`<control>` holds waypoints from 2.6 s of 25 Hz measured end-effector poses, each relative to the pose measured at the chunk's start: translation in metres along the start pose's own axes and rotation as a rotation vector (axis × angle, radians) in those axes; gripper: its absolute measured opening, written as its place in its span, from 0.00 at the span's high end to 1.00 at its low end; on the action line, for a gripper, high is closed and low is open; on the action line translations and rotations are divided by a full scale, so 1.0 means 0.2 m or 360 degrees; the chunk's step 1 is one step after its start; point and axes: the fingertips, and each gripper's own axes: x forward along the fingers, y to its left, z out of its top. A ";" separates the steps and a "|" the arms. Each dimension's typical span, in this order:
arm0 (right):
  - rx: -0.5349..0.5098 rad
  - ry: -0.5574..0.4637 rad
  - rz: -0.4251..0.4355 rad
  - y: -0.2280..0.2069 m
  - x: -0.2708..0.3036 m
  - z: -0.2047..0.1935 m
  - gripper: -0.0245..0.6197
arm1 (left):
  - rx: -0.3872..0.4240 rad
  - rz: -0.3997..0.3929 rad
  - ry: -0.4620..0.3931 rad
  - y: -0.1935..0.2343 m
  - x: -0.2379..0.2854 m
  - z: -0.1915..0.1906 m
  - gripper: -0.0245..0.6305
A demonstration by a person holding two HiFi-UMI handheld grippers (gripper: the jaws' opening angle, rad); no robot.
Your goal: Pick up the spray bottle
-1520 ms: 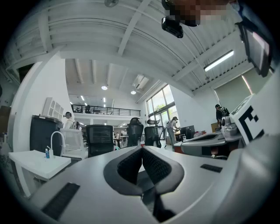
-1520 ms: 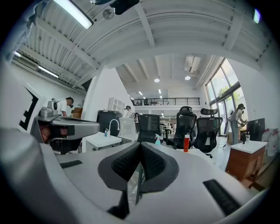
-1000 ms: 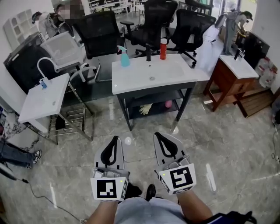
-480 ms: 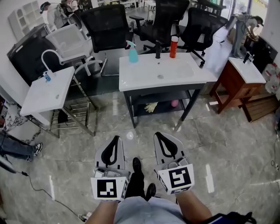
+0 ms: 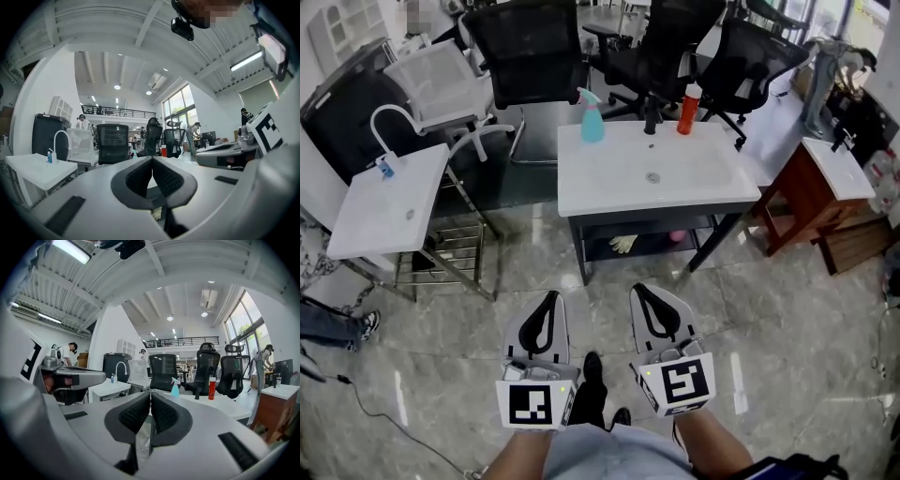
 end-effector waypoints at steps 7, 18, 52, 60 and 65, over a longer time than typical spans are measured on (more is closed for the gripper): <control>-0.0054 -0.0031 -0.0004 -0.05 0.47 0.15 0.93 | -0.0083 -0.0016 -0.0088 0.30 0.36 0.06 0.93; -0.0184 -0.0135 -0.0124 -0.12 0.75 0.36 0.93 | -0.0086 -0.0089 -0.0171 0.50 0.64 0.13 0.93; 0.0061 -0.0070 -0.0039 -1.09 1.83 0.25 0.93 | 0.0100 0.0017 0.0023 0.64 1.94 0.07 0.93; 0.0061 -0.0092 0.0068 -1.25 2.11 0.36 0.93 | 0.0130 0.0138 0.0003 0.73 2.19 0.14 0.93; 0.0021 -0.0115 0.0142 -1.27 2.23 0.38 0.92 | 0.0133 0.0240 -0.0012 0.79 2.24 0.15 0.93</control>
